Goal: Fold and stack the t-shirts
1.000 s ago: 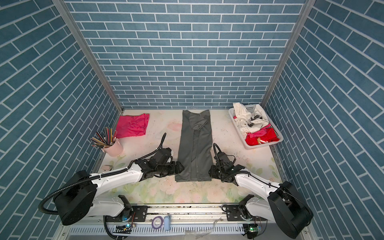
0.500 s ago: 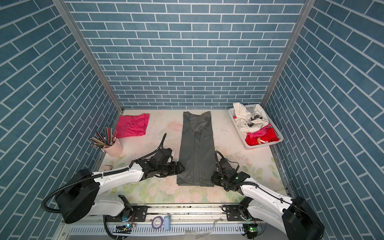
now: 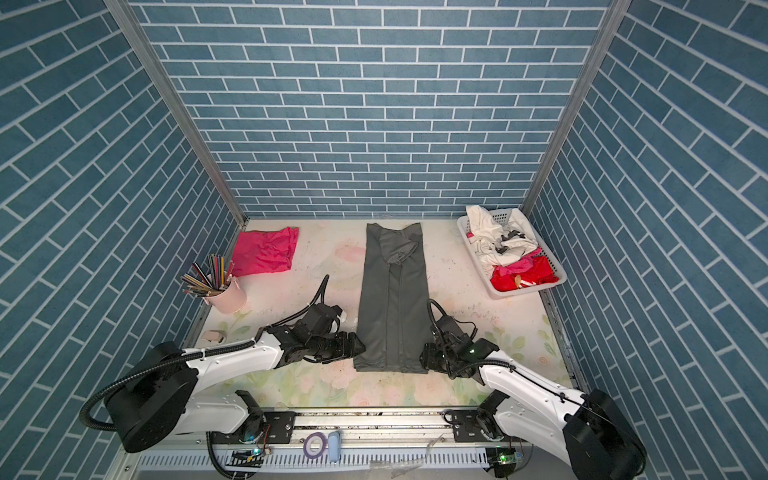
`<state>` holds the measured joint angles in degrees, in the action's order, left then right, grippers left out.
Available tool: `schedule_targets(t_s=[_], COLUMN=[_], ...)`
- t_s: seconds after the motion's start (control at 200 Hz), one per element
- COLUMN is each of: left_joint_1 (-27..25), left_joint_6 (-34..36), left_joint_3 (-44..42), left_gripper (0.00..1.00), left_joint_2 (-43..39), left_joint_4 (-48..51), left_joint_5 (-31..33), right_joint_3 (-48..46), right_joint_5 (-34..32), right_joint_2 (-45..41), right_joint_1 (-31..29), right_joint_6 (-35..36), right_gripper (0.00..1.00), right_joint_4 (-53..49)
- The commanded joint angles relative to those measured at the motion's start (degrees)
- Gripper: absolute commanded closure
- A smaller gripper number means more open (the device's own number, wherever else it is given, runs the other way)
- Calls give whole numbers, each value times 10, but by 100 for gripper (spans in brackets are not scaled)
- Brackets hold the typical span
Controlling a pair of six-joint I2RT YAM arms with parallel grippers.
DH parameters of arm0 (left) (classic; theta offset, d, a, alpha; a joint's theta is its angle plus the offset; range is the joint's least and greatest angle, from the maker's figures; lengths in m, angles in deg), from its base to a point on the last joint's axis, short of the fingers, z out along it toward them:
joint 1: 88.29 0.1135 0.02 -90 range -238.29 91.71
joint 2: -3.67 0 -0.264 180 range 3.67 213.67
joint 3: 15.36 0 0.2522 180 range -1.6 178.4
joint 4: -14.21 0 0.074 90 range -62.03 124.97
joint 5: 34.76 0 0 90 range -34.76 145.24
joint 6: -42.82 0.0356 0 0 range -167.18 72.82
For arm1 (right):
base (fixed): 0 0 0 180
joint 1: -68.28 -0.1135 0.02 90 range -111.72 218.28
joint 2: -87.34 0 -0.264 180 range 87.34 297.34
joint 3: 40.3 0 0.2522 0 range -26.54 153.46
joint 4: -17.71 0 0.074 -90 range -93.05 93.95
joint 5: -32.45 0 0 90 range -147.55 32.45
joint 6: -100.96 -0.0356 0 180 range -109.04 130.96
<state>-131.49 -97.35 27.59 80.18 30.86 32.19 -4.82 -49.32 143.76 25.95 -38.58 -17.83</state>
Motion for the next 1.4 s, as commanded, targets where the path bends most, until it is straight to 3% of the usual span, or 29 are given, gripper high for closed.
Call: schedule_targets(t_s=[0.0, 0.11, 0.34, 0.495, 0.655, 0.71, 0.955, 1.2, 1.395], left_joint_1=[-7, -11, -20, -36, -41, -42, -46, -56, -47], left_joint_6=[-10, -12, -3, -6, -9, -11, -18, -68, -72], left_joint_3=[-23, -25, -32, -31, -35, -33, -9, -1, 31], left_gripper=[28, 34, 57, 79, 92, 100, 100, 100, 100], left_joint_2=[17, 22, 45, 63, 62, 56, 9, -54, -41], left_joint_4=[12, 16, 21, 3, -19, -20, 20, 21, 17], left_joint_5=[-17, -19, -11, -7, -12, -15, -9, -14, -21], right_joint_3=[-34, -43, -45, -49, -38, -28, 4, 44, 85], right_joint_5=[39, 57, 49, 53, 42, 35, 17, 21, 12], right_joint_2=[-1, 0, 8, 26, 4, -5, -44, -66, -50], right_joint_1=[0, -1, -1, -2, -1, -1, -1, -8, -8], right_joint_6=[-5, -14, -13, -19, -21, -18, -11, -8, 11], right_gripper=[43, 48, 61, 78, 100, 100, 100, 100, 100], right_joint_4=[11, 26, 34, 54, 34, 15, -50, -74, -80])
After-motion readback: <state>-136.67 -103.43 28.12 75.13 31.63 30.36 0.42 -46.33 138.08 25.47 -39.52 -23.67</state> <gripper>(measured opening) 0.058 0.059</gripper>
